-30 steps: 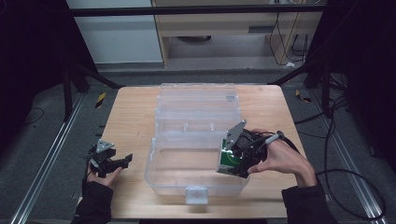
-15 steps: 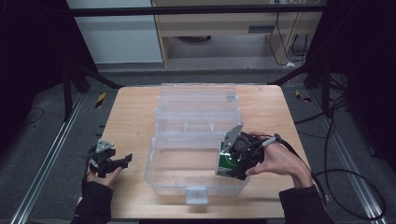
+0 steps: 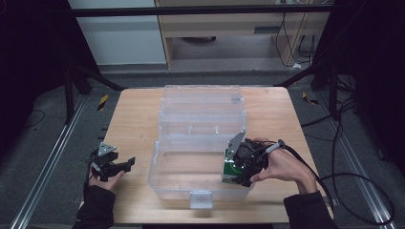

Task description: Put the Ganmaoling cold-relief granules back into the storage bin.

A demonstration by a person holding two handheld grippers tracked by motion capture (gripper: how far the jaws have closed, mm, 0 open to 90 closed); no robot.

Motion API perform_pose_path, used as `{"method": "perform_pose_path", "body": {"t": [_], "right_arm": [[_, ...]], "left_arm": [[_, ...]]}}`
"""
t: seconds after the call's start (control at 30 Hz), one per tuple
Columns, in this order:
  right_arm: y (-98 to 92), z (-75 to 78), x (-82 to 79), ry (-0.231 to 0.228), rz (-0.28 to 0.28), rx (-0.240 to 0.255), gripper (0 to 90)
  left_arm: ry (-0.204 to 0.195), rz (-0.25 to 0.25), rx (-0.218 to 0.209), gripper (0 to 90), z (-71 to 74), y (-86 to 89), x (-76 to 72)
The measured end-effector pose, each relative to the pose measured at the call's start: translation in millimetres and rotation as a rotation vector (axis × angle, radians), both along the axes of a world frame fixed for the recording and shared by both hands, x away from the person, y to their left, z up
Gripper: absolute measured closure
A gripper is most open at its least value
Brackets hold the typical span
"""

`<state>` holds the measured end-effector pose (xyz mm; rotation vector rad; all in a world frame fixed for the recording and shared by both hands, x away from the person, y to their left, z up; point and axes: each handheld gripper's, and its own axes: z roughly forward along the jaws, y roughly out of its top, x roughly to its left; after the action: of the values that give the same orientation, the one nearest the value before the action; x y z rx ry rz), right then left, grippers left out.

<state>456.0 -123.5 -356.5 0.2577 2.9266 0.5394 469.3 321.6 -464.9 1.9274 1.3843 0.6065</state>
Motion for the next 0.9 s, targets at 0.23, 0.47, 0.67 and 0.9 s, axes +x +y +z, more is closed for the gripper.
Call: {"method": "perform_pose_path", "body": {"t": [0.23,0.47,0.67,0.9], "right_arm": [[-2.0,-7.3,-0.7,0.017,-0.007,0.012,15.9],[1.3,-15.4,0.0,0.022,-0.005,0.002,15.8],[-0.6,-25.6,1.6,0.036,-0.013,0.01,15.8],[2.8,-32.9,4.1,0.041,-0.006,-0.014,15.5]], "left_arm": [[0.002,-0.001,0.001,25.5,-0.4,-0.8,0.5],[0.0,0.0,-0.001,25.5,0.1,0.2,0.1],[0.001,0.002,-0.001,25.5,-0.4,-0.2,0.6],[0.001,0.001,0.0,25.5,0.1,1.2,0.2]]}}
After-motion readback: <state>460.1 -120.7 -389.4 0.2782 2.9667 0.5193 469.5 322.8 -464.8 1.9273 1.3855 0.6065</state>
